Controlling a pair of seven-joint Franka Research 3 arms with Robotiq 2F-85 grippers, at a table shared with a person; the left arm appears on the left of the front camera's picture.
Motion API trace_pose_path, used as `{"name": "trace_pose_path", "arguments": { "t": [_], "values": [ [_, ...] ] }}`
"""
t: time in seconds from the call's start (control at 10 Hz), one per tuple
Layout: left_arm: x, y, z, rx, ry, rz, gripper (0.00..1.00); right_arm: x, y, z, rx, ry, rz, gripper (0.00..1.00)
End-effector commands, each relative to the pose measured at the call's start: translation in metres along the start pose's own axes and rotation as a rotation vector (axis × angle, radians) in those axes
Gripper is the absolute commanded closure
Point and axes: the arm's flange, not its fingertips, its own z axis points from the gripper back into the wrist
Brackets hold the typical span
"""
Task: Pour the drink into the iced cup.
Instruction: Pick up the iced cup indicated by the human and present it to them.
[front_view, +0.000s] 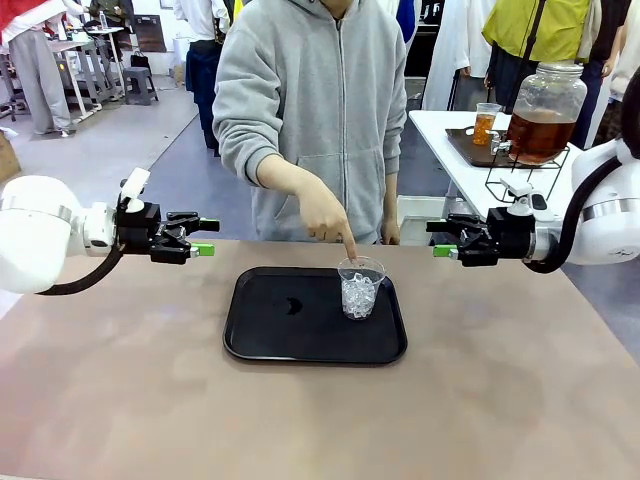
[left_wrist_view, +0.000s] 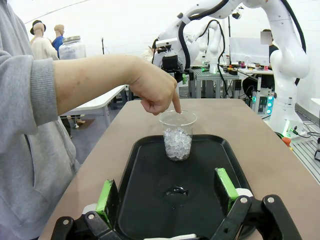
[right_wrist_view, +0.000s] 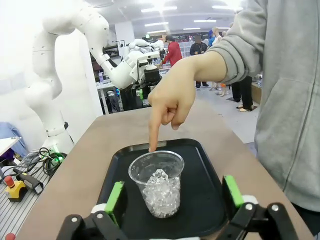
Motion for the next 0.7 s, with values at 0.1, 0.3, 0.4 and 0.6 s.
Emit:
{"name": "trace_pose_path", "arguments": {
  "t": [0.1,0.3,0.4,0.6],
  "values": [
    [0.002,0.000,0.000,-0.003,-0.005,0.006,0.00,-0.020,0.001,-0.022,0.006,-0.011,0.010,0.00],
    [0.002,0.000,0.000,-0.003,-0.005,0.006,0.00,-0.035,0.005,-0.032,0.017,-0.012,-0.002,0.00],
    [0.002,0.000,0.000,-0.003,-0.005,0.006,0.00,-0.044,0.007,-0.036,0.012,-0.007,0.005,0.00],
    [0.002,0.000,0.000,-0.003,-0.005,0.006,0.00,-0.056,0.007,-0.043,-0.027,0.005,0.051,0.00]
  ]
}}
